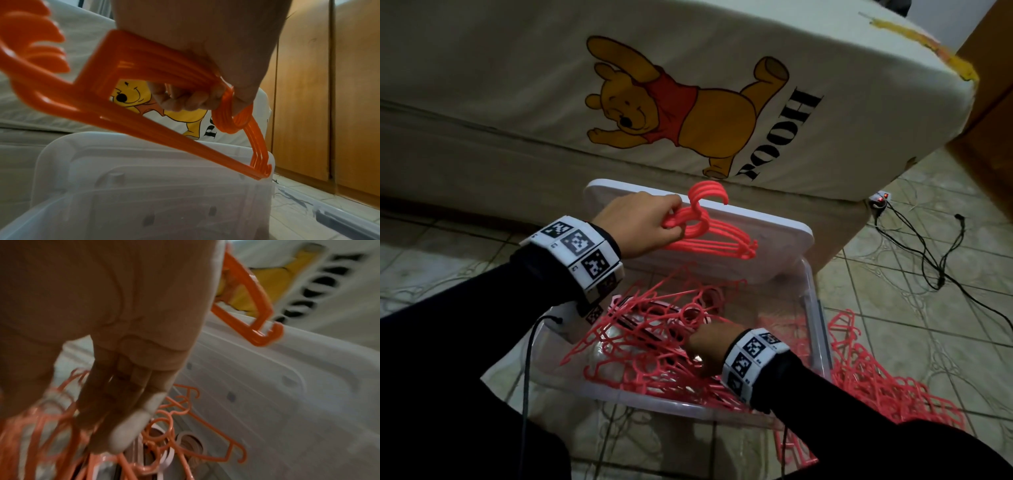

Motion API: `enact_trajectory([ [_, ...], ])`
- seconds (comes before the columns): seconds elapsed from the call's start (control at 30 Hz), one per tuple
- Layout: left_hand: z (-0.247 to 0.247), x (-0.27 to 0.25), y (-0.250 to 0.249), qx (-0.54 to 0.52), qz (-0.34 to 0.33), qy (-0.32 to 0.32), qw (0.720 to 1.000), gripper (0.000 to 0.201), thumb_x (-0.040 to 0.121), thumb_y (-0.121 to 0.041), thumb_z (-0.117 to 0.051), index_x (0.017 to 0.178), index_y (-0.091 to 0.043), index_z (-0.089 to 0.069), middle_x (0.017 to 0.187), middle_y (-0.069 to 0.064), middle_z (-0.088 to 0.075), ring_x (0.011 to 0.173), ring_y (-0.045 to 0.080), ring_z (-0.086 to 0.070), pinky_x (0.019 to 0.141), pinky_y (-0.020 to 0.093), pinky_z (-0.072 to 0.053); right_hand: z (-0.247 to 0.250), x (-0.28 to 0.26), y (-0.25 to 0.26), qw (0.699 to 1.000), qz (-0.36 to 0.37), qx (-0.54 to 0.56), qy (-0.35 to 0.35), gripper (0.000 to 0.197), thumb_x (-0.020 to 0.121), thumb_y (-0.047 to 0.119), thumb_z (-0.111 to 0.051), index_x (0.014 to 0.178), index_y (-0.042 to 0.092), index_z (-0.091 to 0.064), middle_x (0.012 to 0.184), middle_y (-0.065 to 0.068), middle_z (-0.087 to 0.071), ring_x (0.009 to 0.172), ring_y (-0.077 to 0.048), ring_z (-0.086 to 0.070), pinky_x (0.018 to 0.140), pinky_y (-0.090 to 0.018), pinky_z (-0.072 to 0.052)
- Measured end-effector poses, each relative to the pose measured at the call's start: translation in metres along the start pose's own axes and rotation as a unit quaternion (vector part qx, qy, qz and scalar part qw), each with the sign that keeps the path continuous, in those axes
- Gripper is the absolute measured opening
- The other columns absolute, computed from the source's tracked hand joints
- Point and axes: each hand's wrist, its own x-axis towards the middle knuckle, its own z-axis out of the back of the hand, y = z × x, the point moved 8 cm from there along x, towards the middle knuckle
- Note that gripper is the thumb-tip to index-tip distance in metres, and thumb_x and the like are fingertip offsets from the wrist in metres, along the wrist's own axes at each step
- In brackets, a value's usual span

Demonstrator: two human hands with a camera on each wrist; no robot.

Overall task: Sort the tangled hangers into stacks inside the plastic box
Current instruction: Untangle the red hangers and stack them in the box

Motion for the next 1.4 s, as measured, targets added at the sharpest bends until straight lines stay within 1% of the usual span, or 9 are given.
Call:
enact_trajectory([
  [0.23, -0.001, 0.000, 0.000, -0.014, 0.009, -0.011, 1.000, 0.022, 0.091, -0.047, -0.049, 0.084, -0.025, -0.049, 0.071, -0.006, -0.055, 0.072, 0.022, -0.055, 0.058, 0.032, -0.034, 0.017, 0.002, 0.001, 0.999, -0.027, -0.017, -0.042, 0.028, 0.091, 0.010, -0.048, 0.117, 0.006, -0.058, 0.101, -0.018, -0.065, 0.087, -0.035, -0.064, 0.065, -0.037, -0.048],
  [0.37, 0.004, 0.000, 0.007, -0.014, 0.028, -0.036, 0.999, 0.021, 0.091, -0.049, -0.048, 0.085, -0.030, -0.044, 0.069, -0.010, -0.049, 0.072, 0.022, -0.052, 0.058, 0.032, -0.029, 0.073, -0.019, -0.015, 0.992, -0.052, 0.083, -0.074, 0.021, 0.090, 0.018, -0.056, 0.108, 0.013, -0.066, 0.107, -0.015, -0.064, 0.096, -0.032, -0.062, 0.078, -0.036, -0.049],
  [0.47, 0.011, 0.000, 0.009, -0.018, 0.029, -0.057, 0.998, 0.027, 0.089, -0.054, -0.045, 0.087, -0.028, -0.045, 0.074, -0.003, -0.056, 0.073, 0.023, -0.054, 0.059, 0.032, -0.032, 0.116, -0.049, -0.032, 0.976, -0.046, 0.145, -0.153, 0.017, 0.087, 0.012, -0.058, 0.101, 0.015, -0.068, 0.101, -0.009, -0.067, 0.094, -0.024, -0.063, 0.078, -0.024, -0.044],
  [0.57, 0.012, 0.001, 0.011, -0.023, 0.039, -0.068, 0.997, 0.030, 0.087, -0.058, -0.046, 0.086, -0.028, -0.046, 0.071, -0.004, -0.055, 0.070, 0.022, -0.053, 0.060, 0.033, -0.035, 0.143, -0.077, -0.048, 0.949, -0.040, 0.202, -0.240, 0.016, 0.086, 0.007, -0.061, 0.098, 0.011, -0.070, 0.091, -0.006, -0.069, 0.083, -0.017, -0.061, 0.069, -0.016, -0.036],
  [0.7, 0.011, 0.001, 0.014, -0.040, 0.045, -0.051, 0.997, 0.030, 0.087, -0.054, -0.052, 0.095, -0.025, -0.053, 0.077, -0.005, -0.057, 0.075, 0.020, -0.055, 0.060, 0.032, -0.036, 0.162, -0.101, -0.068, 0.894, -0.034, 0.288, -0.342, 0.007, 0.088, 0.010, -0.064, 0.092, 0.011, -0.070, 0.070, 0.011, -0.059, 0.059, 0.002, -0.053, 0.055, -0.009, -0.042],
  [1.0, 0.025, 0.002, 0.018, -0.102, 0.060, -0.107, 0.987, 0.023, 0.088, -0.044, -0.060, 0.097, -0.023, -0.058, 0.079, -0.004, -0.057, 0.074, 0.017, -0.052, 0.064, 0.030, -0.033, 0.142, -0.102, -0.080, 0.828, -0.044, 0.448, -0.333, 0.013, 0.086, 0.006, -0.065, 0.098, 0.006, -0.063, 0.070, -0.003, -0.064, 0.053, -0.002, -0.056, 0.052, -0.018, -0.044],
  [1.13, 0.025, 0.003, 0.022, -0.131, 0.070, -0.109, 0.983, 0.020, 0.087, -0.039, -0.063, 0.097, -0.022, -0.058, 0.081, -0.003, -0.058, 0.076, 0.018, -0.053, 0.066, 0.030, -0.034, 0.137, -0.104, -0.081, 0.758, -0.030, 0.573, -0.311, 0.009, 0.087, 0.003, -0.062, 0.094, 0.008, -0.062, 0.078, -0.016, -0.062, 0.060, -0.017, -0.060, 0.057, -0.022, -0.051],
  [1.23, 0.022, 0.003, 0.023, -0.120, 0.080, -0.096, 0.985, 0.018, 0.085, -0.044, -0.063, 0.089, -0.028, -0.054, 0.074, -0.012, -0.054, 0.071, 0.011, -0.051, 0.064, 0.028, -0.032, 0.137, -0.103, -0.074, 0.691, 0.015, 0.667, -0.279, 0.017, 0.086, -0.007, -0.058, 0.098, 0.005, -0.062, 0.078, -0.008, -0.070, 0.066, -0.018, -0.068, 0.069, -0.031, -0.059],
  [1.4, 0.006, 0.001, 0.011, -0.194, 0.066, -0.027, 0.978, 0.043, 0.075, -0.067, -0.055, 0.090, -0.026, -0.057, 0.079, -0.012, -0.060, 0.073, 0.004, -0.055, 0.060, 0.025, -0.038, 0.156, -0.110, -0.072, 0.702, 0.012, 0.613, -0.362, 0.009, 0.082, 0.000, -0.066, 0.088, 0.007, -0.064, 0.077, -0.011, -0.072, 0.065, -0.022, -0.065, 0.055, -0.023, -0.053],
])
